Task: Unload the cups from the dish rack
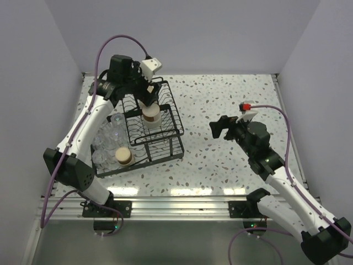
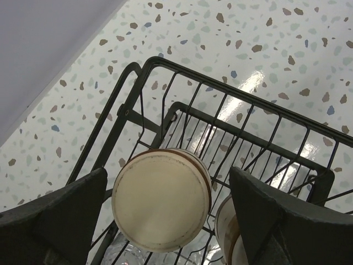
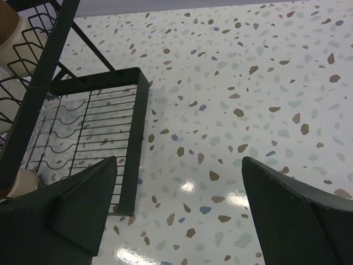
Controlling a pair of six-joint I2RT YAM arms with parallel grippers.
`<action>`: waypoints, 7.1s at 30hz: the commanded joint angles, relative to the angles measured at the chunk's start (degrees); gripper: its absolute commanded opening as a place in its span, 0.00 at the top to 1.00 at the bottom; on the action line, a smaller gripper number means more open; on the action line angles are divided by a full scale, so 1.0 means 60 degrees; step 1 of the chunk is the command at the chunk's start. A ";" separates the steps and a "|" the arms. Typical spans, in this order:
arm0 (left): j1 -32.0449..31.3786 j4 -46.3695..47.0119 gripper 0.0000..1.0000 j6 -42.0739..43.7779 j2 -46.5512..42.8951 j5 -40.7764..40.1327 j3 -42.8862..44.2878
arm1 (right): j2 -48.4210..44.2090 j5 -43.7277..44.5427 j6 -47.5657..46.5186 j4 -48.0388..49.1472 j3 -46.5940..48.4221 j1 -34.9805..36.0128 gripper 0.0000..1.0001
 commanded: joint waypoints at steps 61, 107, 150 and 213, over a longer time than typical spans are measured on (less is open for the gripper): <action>0.0073 0.1880 1.00 -0.3123 -0.2093 0.3522 0.2341 | 0.6483 -0.5843 0.6705 0.9772 0.4924 0.1420 0.39; 0.0073 0.1573 0.00 -0.0970 -0.3266 -0.0944 -0.1072 | 0.3891 0.2052 0.0580 -0.9503 0.4768 0.1465 1.00; 0.0014 -0.1281 0.00 0.1417 -0.2564 0.2148 -0.1251 | 0.5723 0.0222 -0.0502 -0.7570 0.4074 -0.0791 0.23; -0.0396 0.4898 1.00 -0.6405 -0.3016 0.6203 -0.0883 | 0.3128 -0.5183 0.5650 0.6462 0.3430 0.1552 0.56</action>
